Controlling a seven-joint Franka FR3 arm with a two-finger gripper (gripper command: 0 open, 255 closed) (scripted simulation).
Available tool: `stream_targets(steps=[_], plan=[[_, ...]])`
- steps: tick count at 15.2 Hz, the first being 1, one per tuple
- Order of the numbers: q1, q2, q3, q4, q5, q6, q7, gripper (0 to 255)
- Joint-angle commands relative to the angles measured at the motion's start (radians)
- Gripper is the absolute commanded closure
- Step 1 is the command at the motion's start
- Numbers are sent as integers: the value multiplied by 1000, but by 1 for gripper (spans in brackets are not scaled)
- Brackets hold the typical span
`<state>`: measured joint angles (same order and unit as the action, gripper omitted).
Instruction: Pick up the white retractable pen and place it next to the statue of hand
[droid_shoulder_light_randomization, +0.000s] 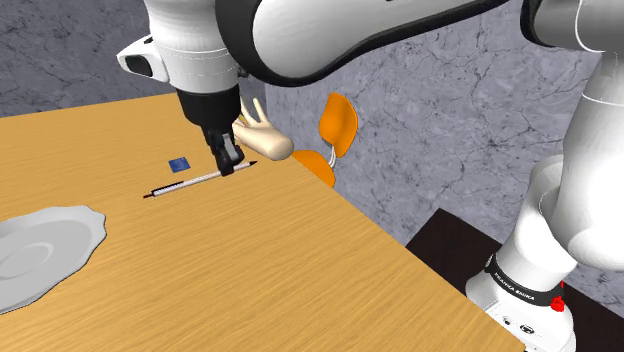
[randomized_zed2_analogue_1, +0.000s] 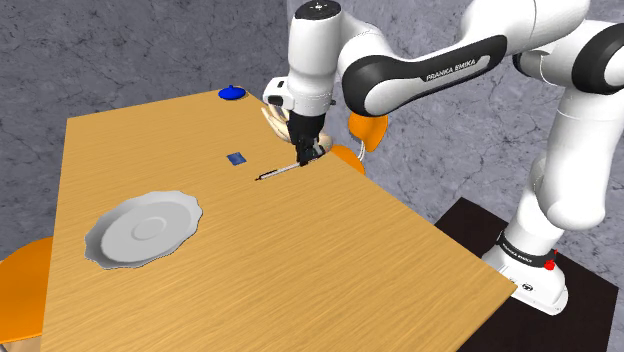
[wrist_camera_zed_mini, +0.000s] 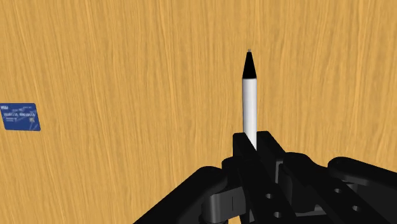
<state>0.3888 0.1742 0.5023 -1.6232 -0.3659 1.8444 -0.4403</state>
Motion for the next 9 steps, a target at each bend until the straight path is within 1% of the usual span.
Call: stream_targets(steps=[1,5,9], plan=[[-12,2,-8,17,3,-9,-25,255],[-61,26,-41,45,5,9,-108,255],[-105,66,-73,96,3,19,-188,255]])
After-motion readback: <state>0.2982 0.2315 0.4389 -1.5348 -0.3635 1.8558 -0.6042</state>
